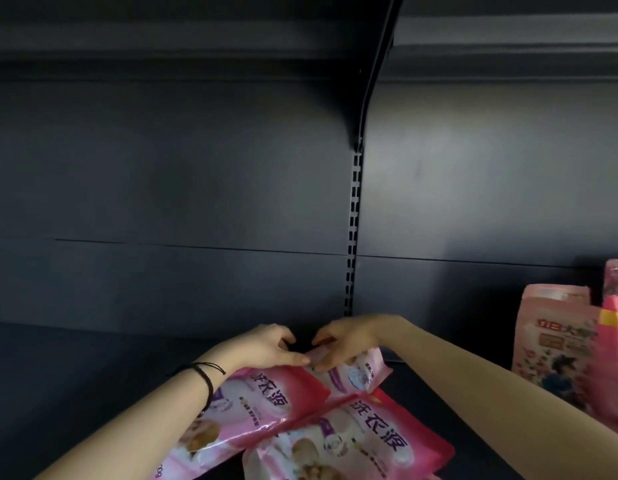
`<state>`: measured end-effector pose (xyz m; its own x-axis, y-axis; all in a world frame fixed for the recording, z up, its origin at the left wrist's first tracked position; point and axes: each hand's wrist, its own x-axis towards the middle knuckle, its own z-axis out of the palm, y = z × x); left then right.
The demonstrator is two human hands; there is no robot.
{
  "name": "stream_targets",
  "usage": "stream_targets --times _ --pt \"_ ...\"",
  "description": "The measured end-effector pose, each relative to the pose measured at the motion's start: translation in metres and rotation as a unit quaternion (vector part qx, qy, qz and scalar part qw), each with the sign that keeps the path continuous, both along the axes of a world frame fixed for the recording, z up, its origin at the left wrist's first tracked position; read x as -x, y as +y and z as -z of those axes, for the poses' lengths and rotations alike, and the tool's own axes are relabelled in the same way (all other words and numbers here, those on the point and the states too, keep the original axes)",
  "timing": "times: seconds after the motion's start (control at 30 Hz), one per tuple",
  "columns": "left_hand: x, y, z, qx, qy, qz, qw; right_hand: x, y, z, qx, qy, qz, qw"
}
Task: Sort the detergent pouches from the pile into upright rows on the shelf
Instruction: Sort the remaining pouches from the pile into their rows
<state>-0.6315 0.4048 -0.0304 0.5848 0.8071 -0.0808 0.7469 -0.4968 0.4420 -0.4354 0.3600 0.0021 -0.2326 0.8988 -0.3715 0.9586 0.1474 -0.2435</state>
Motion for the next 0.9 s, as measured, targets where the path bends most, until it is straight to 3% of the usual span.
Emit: stream_targets --times 0.13,0.27,0.37,0.47,0.57,0.63,0.7,0.77,0.9 --pt "0.004 -0.001 -0.004 0.035 -0.027 -0.008 0.999 -0.003 -0.001 -0.002 0.01 0.016 0.05 0.999" --pt "0.005 -0.004 -0.013 0.074 -0.087 -0.033 0.993 -0.008 -0.01 -0.004 -0.006 0.13 0.093 0.987" --pt "0.0 -0.007 -0.017 0.086 -0.142 -0.055 0.985 -0.013 -0.019 -0.007 -0.089 0.162 0.126 0.975" --pt "-0.009 -0.011 -0.02 0.086 -0.191 -0.088 0.974 -0.021 -0.03 -0.008 -0.202 0.114 0.165 0.959" --pt "-0.023 -0.017 -0.024 0.107 -0.263 -0.126 0.951 -0.035 -0.046 -0.006 -0.307 0.06 0.21 0.926" --pt "-0.033 -0.023 -0.026 0.12 -0.299 -0.15 0.935 -0.044 -0.058 -0.004 -0.354 0.084 0.238 0.9" --pt "-0.046 -0.03 -0.026 0.148 -0.347 -0.167 0.911 -0.052 -0.069 -0.004 -0.375 0.185 0.282 0.864" --pt "-0.06 -0.037 -0.027 0.202 -0.419 -0.152 0.872 -0.057 -0.081 -0.006 -0.366 0.356 0.307 0.803" --pt "-0.085 -0.046 -0.042 0.28 -0.602 -0.102 0.74 -0.056 -0.099 0.0 -0.364 0.529 0.3 0.706"
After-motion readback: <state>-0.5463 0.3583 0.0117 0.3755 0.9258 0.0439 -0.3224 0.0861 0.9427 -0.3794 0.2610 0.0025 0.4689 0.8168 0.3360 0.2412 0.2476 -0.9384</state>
